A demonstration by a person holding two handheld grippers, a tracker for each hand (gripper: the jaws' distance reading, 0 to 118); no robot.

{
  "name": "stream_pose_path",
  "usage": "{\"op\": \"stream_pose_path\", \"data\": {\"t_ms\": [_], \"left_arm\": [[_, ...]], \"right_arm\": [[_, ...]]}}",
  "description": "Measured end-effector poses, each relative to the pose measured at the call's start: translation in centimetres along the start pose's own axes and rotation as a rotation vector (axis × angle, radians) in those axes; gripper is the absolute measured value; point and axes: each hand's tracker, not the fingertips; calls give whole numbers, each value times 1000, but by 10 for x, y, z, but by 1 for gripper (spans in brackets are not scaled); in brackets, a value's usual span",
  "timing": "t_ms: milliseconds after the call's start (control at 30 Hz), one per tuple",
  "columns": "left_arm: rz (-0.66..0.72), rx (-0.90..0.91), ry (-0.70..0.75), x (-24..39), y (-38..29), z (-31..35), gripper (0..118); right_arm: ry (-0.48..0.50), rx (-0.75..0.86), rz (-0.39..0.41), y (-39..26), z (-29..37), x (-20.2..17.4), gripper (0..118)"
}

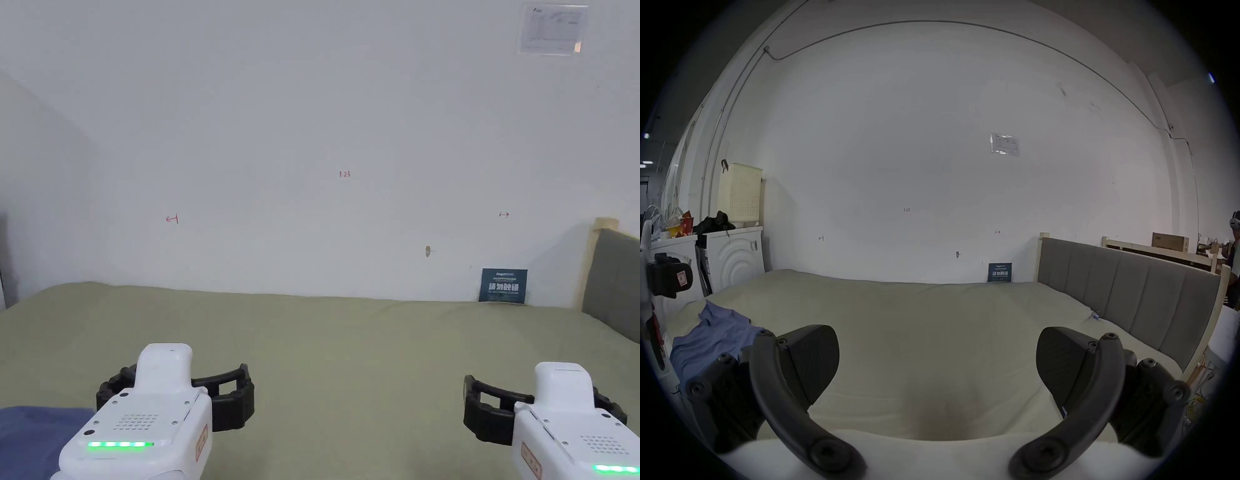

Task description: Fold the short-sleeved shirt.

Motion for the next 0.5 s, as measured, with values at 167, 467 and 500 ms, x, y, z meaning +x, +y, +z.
{"op": "stream_pose_path", "data": {"t_ms": [167,467,500], "left_arm": [[4,-2,-5,-1,0,0,118],[18,-4,-25,0,5,1,118],[17,-4,-26,0,5,1,118]], "right_arm": [[1,-8,25,3,-1,0,118],[3,-15,-10,5,-2,2,118],[1,-13,-5,5,-2,2,118]]}}
